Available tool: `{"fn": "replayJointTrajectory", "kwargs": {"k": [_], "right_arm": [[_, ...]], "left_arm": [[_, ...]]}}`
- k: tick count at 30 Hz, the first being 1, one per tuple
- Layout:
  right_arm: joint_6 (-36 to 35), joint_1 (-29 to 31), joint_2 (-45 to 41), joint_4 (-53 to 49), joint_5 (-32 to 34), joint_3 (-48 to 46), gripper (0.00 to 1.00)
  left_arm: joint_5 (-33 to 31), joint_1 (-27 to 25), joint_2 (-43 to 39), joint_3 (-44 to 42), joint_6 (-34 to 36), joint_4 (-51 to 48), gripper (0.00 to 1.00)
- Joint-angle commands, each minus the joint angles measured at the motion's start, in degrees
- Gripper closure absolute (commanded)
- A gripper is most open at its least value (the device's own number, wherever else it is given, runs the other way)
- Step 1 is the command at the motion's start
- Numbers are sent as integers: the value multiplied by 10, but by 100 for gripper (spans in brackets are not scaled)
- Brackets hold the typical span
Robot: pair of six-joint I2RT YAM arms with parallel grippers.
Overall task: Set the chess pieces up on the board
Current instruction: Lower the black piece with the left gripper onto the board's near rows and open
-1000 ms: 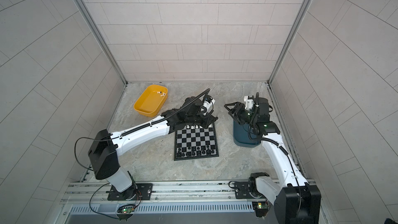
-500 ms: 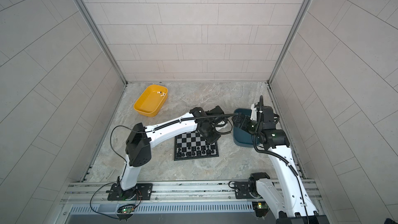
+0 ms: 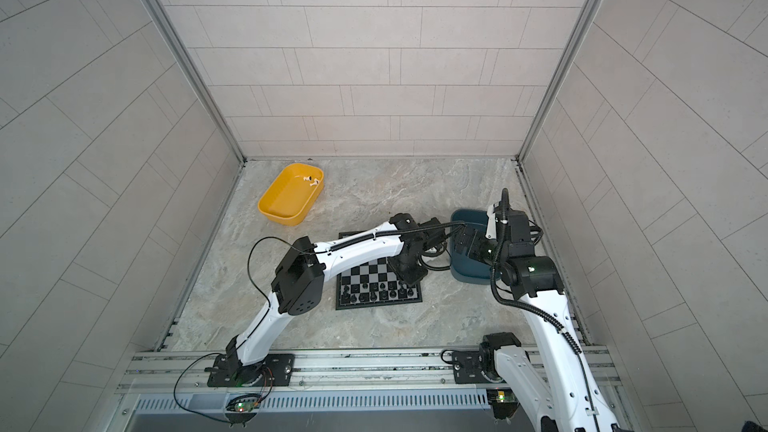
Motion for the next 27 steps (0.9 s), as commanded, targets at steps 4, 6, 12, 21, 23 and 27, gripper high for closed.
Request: {"fn": "replayJointTrajectory", "kwargs": {"k": [4,6,12,21,23,27], "right_arm": [[-11,5,-7,-10,14,11,1],[-11,5,-7,-10,13,12,1],[-3,5,-9,-10,18,12,0],[-2,6,-8,-7,15,14,0],[-1,6,-7,-7,13,16,0],[1,6,-7,-7,13,19,1]], "left_arm": [[-13,-3,28,27,3,-22,100],[-14,-3,34,29,3,-24,100],[-15,-3,43,30,1,-24,94],[-7,-3,34,36,-4,-18,73],[-7,-3,28,39,-6,-15,70],[-13,-1,13,45,-13,-13,69]]}}
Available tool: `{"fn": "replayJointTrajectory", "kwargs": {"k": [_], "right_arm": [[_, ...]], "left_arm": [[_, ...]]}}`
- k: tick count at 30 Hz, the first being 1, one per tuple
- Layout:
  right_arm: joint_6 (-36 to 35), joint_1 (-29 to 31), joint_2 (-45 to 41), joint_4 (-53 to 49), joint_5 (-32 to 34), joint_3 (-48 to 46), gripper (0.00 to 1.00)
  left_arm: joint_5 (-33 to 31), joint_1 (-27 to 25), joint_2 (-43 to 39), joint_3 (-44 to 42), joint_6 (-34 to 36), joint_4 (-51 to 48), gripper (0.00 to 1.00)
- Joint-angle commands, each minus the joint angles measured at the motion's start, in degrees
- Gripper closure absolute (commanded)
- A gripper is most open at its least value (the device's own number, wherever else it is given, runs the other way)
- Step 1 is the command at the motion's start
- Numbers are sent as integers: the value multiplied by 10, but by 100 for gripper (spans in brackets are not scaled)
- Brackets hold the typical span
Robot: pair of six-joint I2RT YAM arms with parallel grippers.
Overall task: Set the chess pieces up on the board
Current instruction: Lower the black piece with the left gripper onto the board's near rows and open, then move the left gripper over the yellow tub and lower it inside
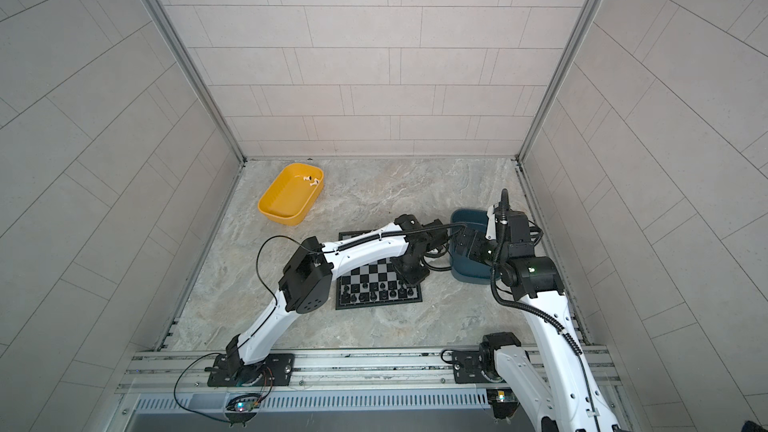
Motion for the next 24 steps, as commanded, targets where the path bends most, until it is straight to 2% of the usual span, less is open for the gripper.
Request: {"fn": "replayJointTrajectory", "kwargs": {"k": [1,3,5,11,14,16,17,18,20,22,24], "right_arm": [[3,3,-6,-1,6,20,1],[1,3,-7,-3,8,24,1],[2,3,-6,-7,14,28,1],[3,4,8,15,15,29,1],[0,10,21,37,17,26,1],[8,22,39,65,19,18,1],[12,31,51,79,21,13,1],[17,43,67,96,25,10,1],[23,68,104,131,39,7,1],[33,89,151,171,42,8,1],[44,113,195,204,44,16,1]], "left_arm": [[-12,2,-24,22,-9,-9,69],[-21,8,-42,26,-17,-9,69],[-25,22,-69,28,-27,-10,75],[-47,119,-238,-61,-58,38,75],[-50,198,-320,-115,-93,74,74],[-51,264,-372,-182,-114,140,73],[-46,294,-387,-201,-122,163,68],[-43,330,-395,-213,-133,182,62],[-16,397,-391,-213,-158,202,58],[-2,458,-376,-213,-184,235,49],[19,508,-351,-207,-204,266,47]]}}
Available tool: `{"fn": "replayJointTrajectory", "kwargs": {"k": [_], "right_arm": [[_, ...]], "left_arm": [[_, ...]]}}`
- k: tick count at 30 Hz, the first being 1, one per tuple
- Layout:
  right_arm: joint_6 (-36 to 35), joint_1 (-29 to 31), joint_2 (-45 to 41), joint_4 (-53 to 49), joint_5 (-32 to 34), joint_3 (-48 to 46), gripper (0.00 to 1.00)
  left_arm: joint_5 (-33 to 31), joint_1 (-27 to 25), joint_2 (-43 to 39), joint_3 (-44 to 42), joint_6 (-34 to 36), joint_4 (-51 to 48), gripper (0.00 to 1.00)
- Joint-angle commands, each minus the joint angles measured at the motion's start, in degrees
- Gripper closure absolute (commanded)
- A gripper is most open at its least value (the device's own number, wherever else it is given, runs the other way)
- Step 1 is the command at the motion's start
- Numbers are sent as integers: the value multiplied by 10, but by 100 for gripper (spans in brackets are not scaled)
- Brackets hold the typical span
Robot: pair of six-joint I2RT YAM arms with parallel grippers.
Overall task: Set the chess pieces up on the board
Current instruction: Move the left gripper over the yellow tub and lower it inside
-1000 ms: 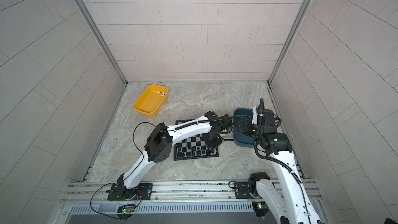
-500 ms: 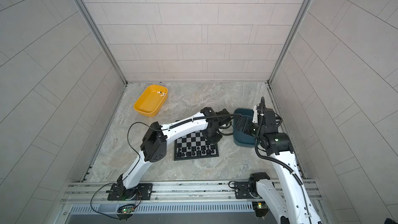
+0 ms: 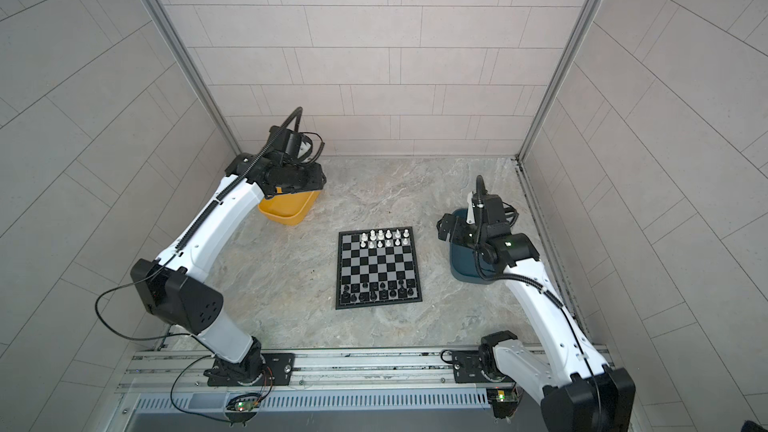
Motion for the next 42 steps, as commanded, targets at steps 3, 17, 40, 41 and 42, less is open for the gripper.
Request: {"fn": "replayJointTrajectory", "kwargs": {"k": [3,17,40,41,42], "right_arm": [[31,63,99,86,26,34,1],[19,107,157,132,24,71,4],[12,107,173,137,3,95,2],[12,107,173,138,1,96,2],[12,107,172,139,0,98,2]], "left_arm": [[52,116,95,28,-60,77,48],[72,184,338,213,-12,-76,68],[62,152,211,-82,1,-31,63],[61,147,195,-103,-1,-27,63],[62,141,178,-126,-2,-24,63]]}}
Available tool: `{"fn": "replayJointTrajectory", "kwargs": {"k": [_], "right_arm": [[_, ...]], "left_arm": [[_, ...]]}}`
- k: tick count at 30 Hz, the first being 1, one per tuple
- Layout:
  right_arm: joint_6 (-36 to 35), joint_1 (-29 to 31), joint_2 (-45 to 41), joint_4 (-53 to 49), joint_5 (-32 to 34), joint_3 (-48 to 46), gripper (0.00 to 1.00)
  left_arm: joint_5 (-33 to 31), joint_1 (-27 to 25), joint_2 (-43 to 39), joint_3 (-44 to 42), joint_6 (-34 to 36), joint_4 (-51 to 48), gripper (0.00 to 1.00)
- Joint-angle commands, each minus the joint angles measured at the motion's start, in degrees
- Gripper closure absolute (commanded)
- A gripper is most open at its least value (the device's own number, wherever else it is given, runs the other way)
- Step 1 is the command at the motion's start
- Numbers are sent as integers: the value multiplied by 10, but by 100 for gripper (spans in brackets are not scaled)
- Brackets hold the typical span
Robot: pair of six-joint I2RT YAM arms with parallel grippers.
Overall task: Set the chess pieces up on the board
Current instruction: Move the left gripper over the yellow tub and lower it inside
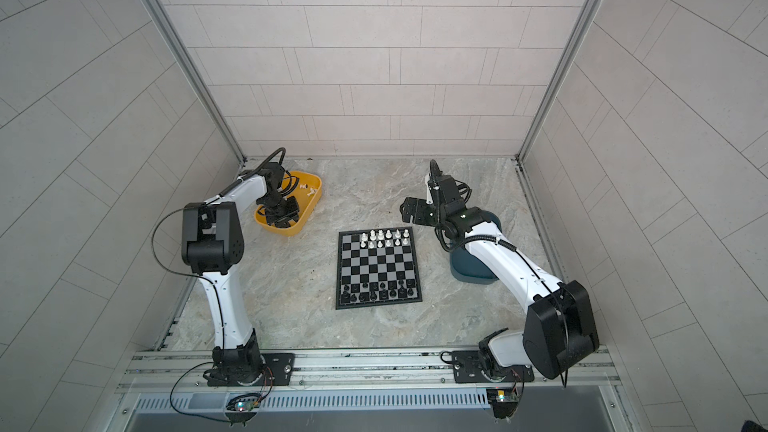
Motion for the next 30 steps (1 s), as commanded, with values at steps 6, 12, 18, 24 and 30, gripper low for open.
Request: {"fn": "replayJointTrajectory", "kwargs": {"k": [6,12,18,24,30], "right_arm": [[2,3,-2,10,-9,12,2],[4,3,-17,7,-10,3,2],[-5,3,-49,-14,-2,-13,1],[-17,3,-77,-34,4,-20,0],[-18,4,-85,-39,8,-18,0]], "left_arm": [[0,-67,-137,-176,-39,30,62],[2,-119,-207,-283,-91,56,62],[1,-151,-298,-389,-162,70,63],[7,-188,-356,-439,-199,72,63],[-21,-201,-397,-437,-212,55,62]]}}
